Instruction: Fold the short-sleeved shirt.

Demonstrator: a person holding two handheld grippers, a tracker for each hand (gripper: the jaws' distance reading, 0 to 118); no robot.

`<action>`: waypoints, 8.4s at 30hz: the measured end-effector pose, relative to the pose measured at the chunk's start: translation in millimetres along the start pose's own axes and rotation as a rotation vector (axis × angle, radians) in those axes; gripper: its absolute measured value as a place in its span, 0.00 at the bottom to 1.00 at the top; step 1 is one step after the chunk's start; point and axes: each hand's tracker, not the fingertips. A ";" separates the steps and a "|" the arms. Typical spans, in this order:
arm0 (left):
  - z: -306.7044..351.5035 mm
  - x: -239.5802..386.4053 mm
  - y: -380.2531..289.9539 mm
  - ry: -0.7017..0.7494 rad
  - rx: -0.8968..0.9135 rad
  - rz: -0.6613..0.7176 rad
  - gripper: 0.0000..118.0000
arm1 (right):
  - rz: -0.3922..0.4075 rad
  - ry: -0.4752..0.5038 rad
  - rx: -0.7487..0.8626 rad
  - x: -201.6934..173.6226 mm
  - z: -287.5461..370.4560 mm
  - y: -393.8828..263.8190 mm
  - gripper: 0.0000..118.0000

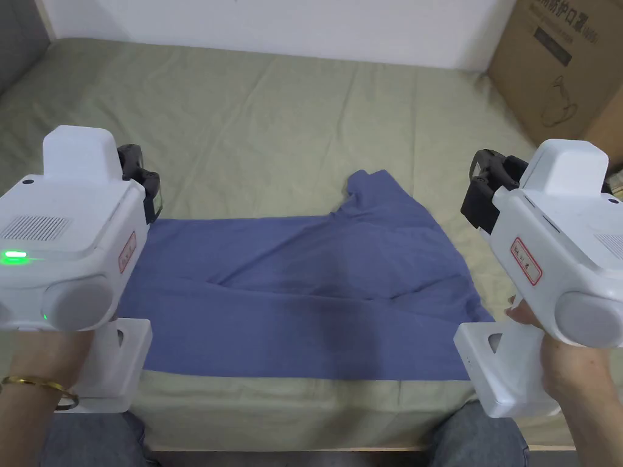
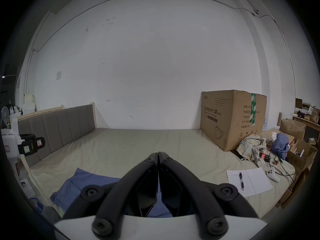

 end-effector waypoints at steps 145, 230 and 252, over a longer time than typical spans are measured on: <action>18.4 -2.9 -16.8 -0.054 -0.012 0.066 0.00 | -0.008 -0.048 -0.014 -1.7 30.6 -15.8 0.00; -79.5 83.8 -59.8 -0.220 -0.534 0.040 0.02 | -0.114 -0.127 -0.166 49.1 59.7 -55.6 0.00; -28.4 260.1 -167.1 -0.600 -0.782 -0.147 0.00 | -0.099 -0.136 -0.229 55.0 67.1 -66.1 0.00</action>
